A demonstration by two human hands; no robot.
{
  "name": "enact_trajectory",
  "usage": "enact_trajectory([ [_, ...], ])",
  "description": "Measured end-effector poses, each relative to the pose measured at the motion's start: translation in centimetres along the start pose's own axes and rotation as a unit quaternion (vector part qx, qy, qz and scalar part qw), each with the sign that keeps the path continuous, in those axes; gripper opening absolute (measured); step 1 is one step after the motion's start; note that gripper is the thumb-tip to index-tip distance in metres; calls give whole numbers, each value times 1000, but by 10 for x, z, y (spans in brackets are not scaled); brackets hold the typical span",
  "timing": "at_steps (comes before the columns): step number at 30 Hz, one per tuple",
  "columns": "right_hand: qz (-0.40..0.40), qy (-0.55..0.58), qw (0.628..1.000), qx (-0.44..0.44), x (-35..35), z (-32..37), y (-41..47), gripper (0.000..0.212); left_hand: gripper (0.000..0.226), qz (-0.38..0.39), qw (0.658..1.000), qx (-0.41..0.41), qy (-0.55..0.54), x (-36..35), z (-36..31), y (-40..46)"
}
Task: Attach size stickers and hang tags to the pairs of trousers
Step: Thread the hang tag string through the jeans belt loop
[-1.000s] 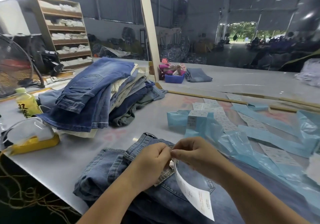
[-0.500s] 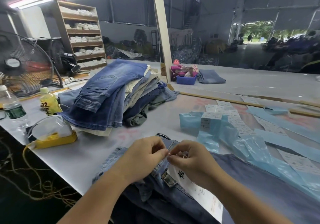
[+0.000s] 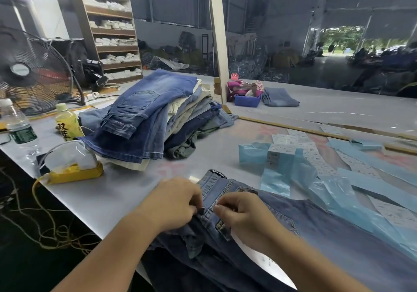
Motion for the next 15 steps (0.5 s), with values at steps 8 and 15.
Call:
enact_trajectory([
  [8, -32, -91, 990, 101, -10, 24, -1, 24, 15, -44, 945, 170, -275, 3, -12, 7],
  [15, -161, -165, 969, 94, -10, 28, 1, 25, 8, 18, 908, 221, -356, 6, -16, 15],
])
Point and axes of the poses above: each hand's wrist, its own y-axis towards the middle knuckle, its own x-axis out of the back of the hand, z = x × y, the point moved 3 cm from there along y, towards the middle knuckle, and after that the axes turned 14 degrees about -z, right-handed, at the moved point
